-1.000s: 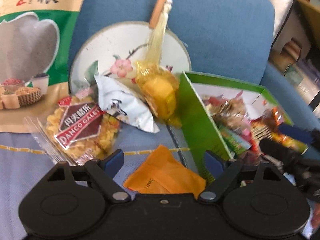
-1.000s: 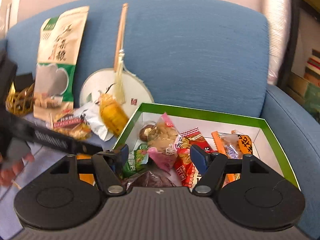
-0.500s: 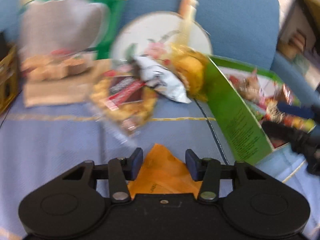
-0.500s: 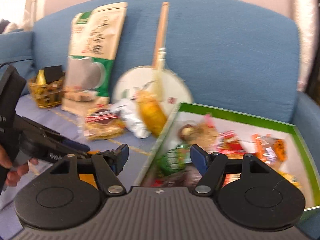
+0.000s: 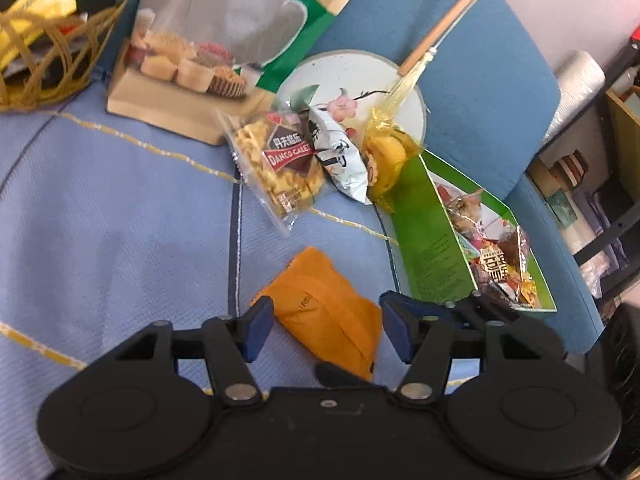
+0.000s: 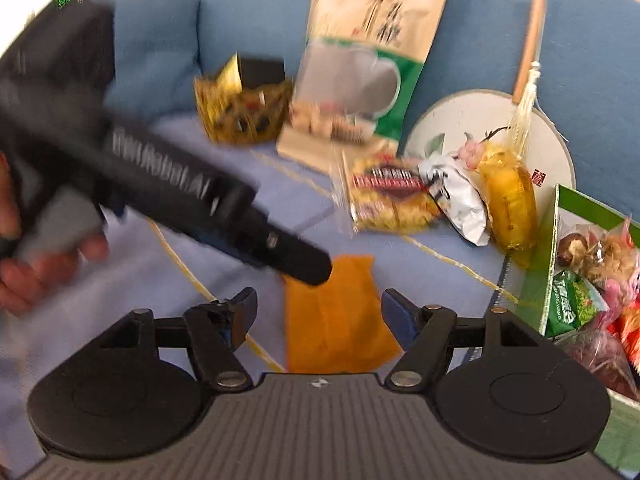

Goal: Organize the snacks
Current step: 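Move both tools over the flat orange packet on the seat, then grasp the flat orange packet with both tools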

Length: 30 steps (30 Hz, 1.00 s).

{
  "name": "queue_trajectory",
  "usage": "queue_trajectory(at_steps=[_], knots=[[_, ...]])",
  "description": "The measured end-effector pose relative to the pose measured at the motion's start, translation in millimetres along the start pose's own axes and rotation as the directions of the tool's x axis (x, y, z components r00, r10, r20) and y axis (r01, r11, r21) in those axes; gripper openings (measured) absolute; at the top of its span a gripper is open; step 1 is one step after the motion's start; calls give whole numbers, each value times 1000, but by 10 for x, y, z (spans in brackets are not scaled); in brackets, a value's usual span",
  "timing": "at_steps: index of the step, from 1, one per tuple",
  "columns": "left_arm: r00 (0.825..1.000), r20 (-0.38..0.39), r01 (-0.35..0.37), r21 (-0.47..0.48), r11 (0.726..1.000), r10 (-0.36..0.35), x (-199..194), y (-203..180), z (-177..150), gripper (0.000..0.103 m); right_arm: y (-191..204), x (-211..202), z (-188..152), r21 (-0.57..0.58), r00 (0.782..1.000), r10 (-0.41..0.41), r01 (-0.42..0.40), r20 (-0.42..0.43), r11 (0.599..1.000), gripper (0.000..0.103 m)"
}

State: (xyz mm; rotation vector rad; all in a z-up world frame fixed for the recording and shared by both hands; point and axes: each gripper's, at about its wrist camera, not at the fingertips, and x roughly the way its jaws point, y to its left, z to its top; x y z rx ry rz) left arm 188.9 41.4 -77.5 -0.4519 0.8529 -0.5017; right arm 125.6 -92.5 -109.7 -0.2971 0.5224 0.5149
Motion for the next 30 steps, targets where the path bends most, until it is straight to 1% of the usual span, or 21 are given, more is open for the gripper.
queue_trajectory(at_steps=[2, 3, 5, 7, 9, 10, 13, 16, 19, 21, 22, 23, 24, 25, 26, 27, 28, 30], knots=[[1000, -2, 0, -6, 1000, 0, 53, 6, 17, 80, -1, 88, -35, -27, 999, -24, 23, -22, 999, 103], [1000, -6, 0, 0, 1000, 0, 82, 0, 25, 80, -23, 109, -48, -12, 999, -18, 18, -26, 1000, 103], [1000, -16, -2, 6, 1000, 2, 93, 5, 21, 80, -100, 88, -52, 54, 999, 16, -13, -45, 998, 103], [1000, -27, 9, -5, 1000, -9, 94, 19, 6, 80, -155, 57, -53, 109, 994, 73, -64, -78, 992, 103], [1000, -24, 18, -13, 1000, -19, 70, 26, -10, 80, -161, -13, -62, 145, 990, 120, -109, -73, 983, 103], [999, -25, 24, -13, 1000, -24, 47, 20, -18, 80, -164, -42, -63, 155, 989, 129, -118, -66, 981, 103], [999, -30, 45, 14, 999, -45, -3, -33, -25, 82, -215, -101, -56, 176, 992, 118, -107, -52, 979, 103], [998, -52, 24, 50, 998, -21, 43, -62, -43, 82, -296, -116, -69, 222, 993, 105, -91, -53, 971, 103], [998, -61, 6, 37, 999, -4, 136, -37, -60, 82, -329, -8, -101, 251, 989, 117, -91, -88, 964, 103], [999, -49, 10, 38, 999, -8, 180, -34, -74, 80, -304, 43, -121, 259, 988, 131, -107, -79, 960, 103], [999, -50, 13, 47, 999, -11, 199, -44, -77, 76, -276, 55, -113, 250, 988, 133, -111, -74, 962, 91], [999, -54, 7, 56, 998, -4, 220, -58, -77, 68, -241, 49, -91, 234, 990, 116, -95, -75, 968, 87], [998, -55, -6, 63, 998, 10, 233, -69, -74, 67, -224, 29, -68, 223, 993, 94, -76, -71, 972, 77], [998, -56, 0, 64, 998, 4, 235, -71, -66, 65, -236, 2, -51, 219, 995, 80, -65, -60, 974, 66], [998, -56, 15, 51, 999, -12, 224, -68, -53, 56, -260, -28, -38, 225, 996, 72, -59, -49, 973, 65], [998, -47, 31, 35, 999, -29, 200, -70, -37, 53, -284, -61, -28, 232, 997, 63, -53, -36, 971, 65], [999, -37, 36, 35, 999, -35, 177, -88, -17, 51, -298, -89, -22, 232, 998, 57, -51, -22, 971, 64], [999, -8, 33, 65, 997, -33, 114, -184, 17, 50, -310, -171, 17, 220, 999, 37, -38, 11, 975, 63]])
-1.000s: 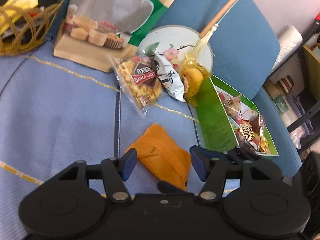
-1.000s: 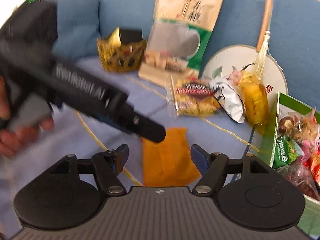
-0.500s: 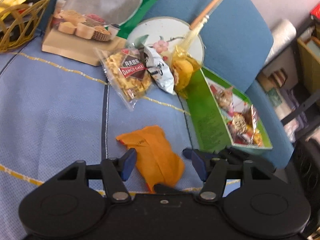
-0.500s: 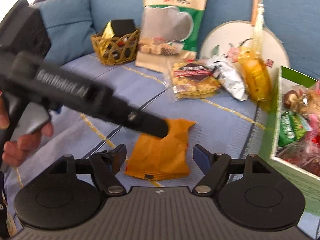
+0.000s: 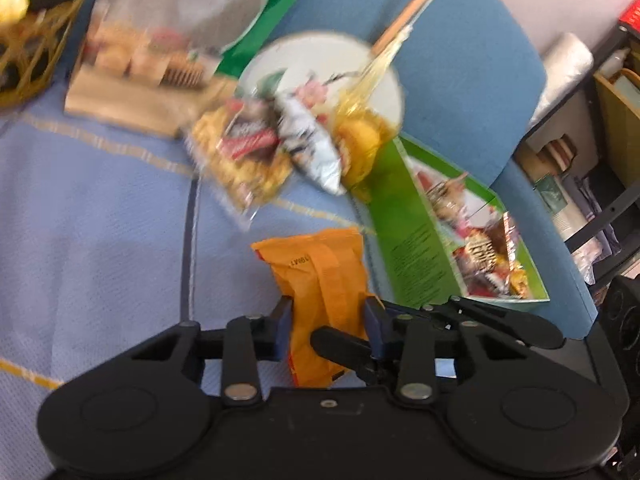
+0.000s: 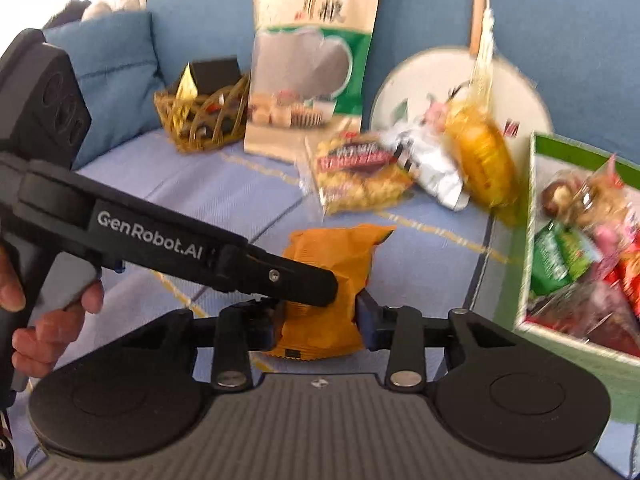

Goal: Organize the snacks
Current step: 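Grasp the flat orange packet with both tools, then carry the flat orange packet into the box and open both tools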

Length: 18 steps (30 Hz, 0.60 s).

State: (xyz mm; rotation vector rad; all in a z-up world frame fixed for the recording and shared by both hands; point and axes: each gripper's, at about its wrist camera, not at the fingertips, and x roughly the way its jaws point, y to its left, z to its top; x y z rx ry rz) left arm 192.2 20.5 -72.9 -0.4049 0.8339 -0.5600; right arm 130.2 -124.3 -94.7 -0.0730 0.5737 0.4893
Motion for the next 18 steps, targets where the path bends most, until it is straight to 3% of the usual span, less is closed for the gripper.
queue_trajectory(at_steps=[4, 11, 18], knots=[[998, 62, 17, 74, 997, -22, -114, -249, 111, 50, -46, -231, 99, -17, 995, -34, 35, 92, 999, 63], [992, 92, 73, 186, 980, -91, -12, -767, 385, 49, -409, -613, 225, 60, 969, -119, 108, 217, 992, 63], [988, 53, 126, 269, 955, -145, 414, -1248, 561, 50, -828, -821, 221, 168, 940, -241, 204, 241, 964, 63]])
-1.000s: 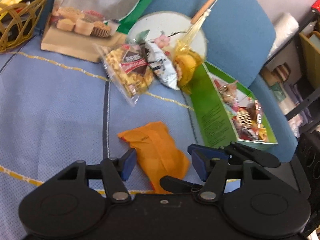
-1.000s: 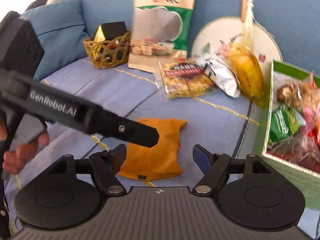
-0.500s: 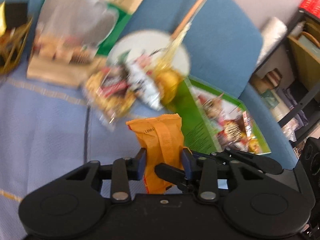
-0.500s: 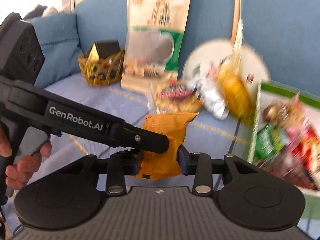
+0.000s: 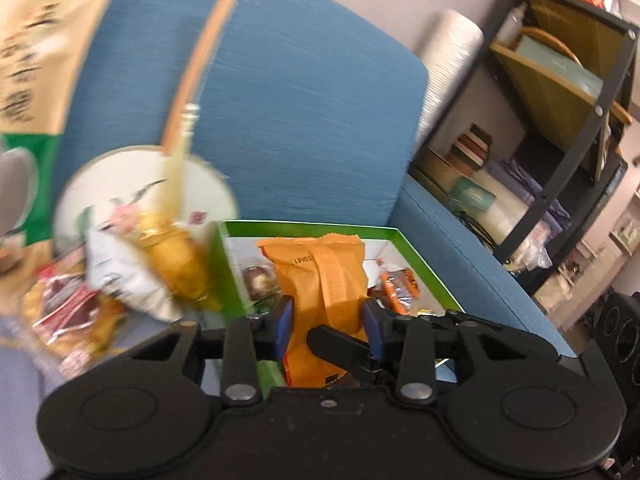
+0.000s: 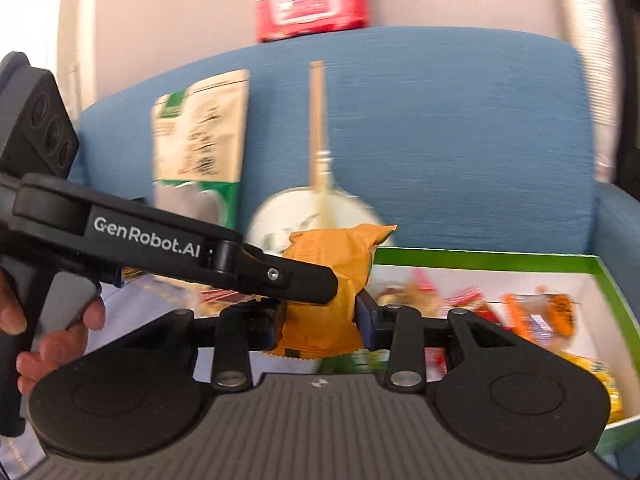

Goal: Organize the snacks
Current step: 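Carry the flat orange packet into the box and open both tools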

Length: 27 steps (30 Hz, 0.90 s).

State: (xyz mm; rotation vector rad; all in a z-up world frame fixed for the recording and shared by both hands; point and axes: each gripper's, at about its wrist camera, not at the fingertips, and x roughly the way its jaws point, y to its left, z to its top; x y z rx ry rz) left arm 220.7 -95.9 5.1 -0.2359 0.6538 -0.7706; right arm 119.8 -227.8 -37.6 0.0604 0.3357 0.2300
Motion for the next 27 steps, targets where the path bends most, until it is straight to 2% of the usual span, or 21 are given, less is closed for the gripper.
queue_trajectory(at_steps=[7, 12, 15, 16, 17, 18, 19, 20, 23, 27], knots=[[996, -58, 68, -3, 998, -68, 516, -151, 84, 50, -352, 38, -23, 47, 993, -112, 113, -29, 992, 63], [990, -95, 102, 11, 995, -100, 793, -230, 116, 50, -553, 50, -67, 87, 984, -170, 173, -50, 981, 63], [989, -105, 104, 14, 994, -102, 895, -266, 118, 51, -591, 80, -92, 74, 978, -197, 201, -65, 977, 65], [990, -106, 99, 25, 995, -95, 918, -281, 109, 61, -595, 94, -114, 63, 977, -199, 204, -76, 977, 69], [991, -103, 87, 37, 996, -83, 919, -290, 103, 85, -597, 122, -136, 53, 974, -209, 214, -88, 975, 68], [993, -98, 68, 51, 996, -63, 913, -306, 92, 102, -597, 135, -156, 44, 970, -225, 230, -95, 972, 76], [996, -85, 41, 64, 997, -35, 894, -319, 81, 103, -592, 151, -164, 32, 965, -243, 248, -100, 968, 96], [998, -66, 11, 80, 997, -5, 867, -332, 67, 103, -572, 164, -163, 11, 958, -271, 274, -98, 962, 103], [998, -36, -46, 123, 991, 51, 797, -334, 37, 103, -504, 144, -154, -47, 946, -319, 316, -65, 948, 103], [996, -36, -73, 110, 991, 78, 708, -251, 44, 103, -453, 93, -121, -51, 957, -288, 286, -25, 957, 103]])
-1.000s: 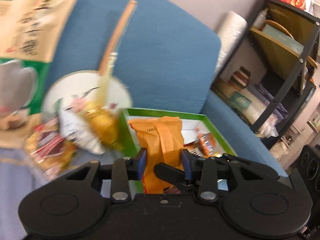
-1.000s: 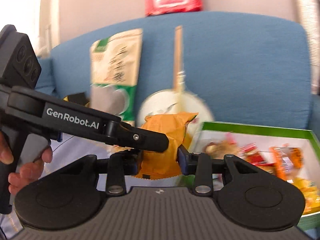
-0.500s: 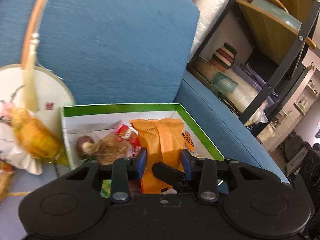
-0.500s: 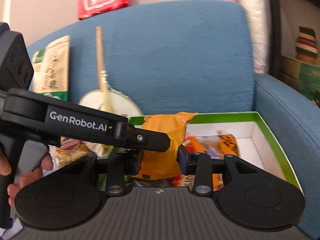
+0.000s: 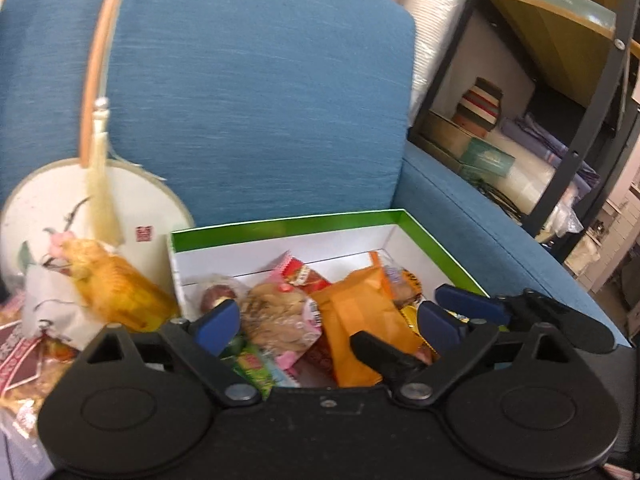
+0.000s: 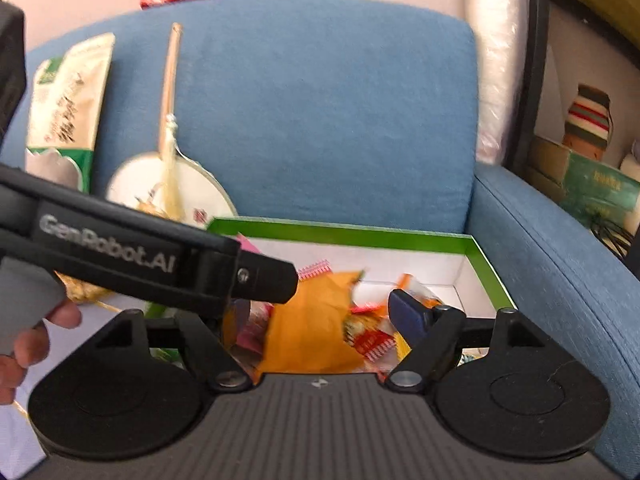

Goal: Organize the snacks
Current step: 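Carry the flat orange packet into the box and open both tools, then grasp the clear Danco Galette packet with both tools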

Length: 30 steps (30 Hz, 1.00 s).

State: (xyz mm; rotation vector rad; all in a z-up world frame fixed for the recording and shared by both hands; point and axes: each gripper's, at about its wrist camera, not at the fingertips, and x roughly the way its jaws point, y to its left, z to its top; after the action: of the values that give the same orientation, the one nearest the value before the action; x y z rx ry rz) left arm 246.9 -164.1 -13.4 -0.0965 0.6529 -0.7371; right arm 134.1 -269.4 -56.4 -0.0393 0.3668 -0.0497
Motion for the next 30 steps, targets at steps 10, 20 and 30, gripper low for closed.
queue_trajectory(at_steps=[10, 20, 30], knots=[[994, 38, -98, -26, 995, 99, -375, 247, 19, 103, 295, -60, 13, -41, 992, 126, -125, 15, 991, 103], [963, 12, -269, -92, 959, 271, -613, 995, -155, 103, 661, -143, 2, -95, 965, 258, -254, 39, 963, 103], [912, -82, -411, -187, 892, 402, -457, 1656, -355, 103, 701, -103, -22, -82, 962, 272, -270, 22, 959, 103]])
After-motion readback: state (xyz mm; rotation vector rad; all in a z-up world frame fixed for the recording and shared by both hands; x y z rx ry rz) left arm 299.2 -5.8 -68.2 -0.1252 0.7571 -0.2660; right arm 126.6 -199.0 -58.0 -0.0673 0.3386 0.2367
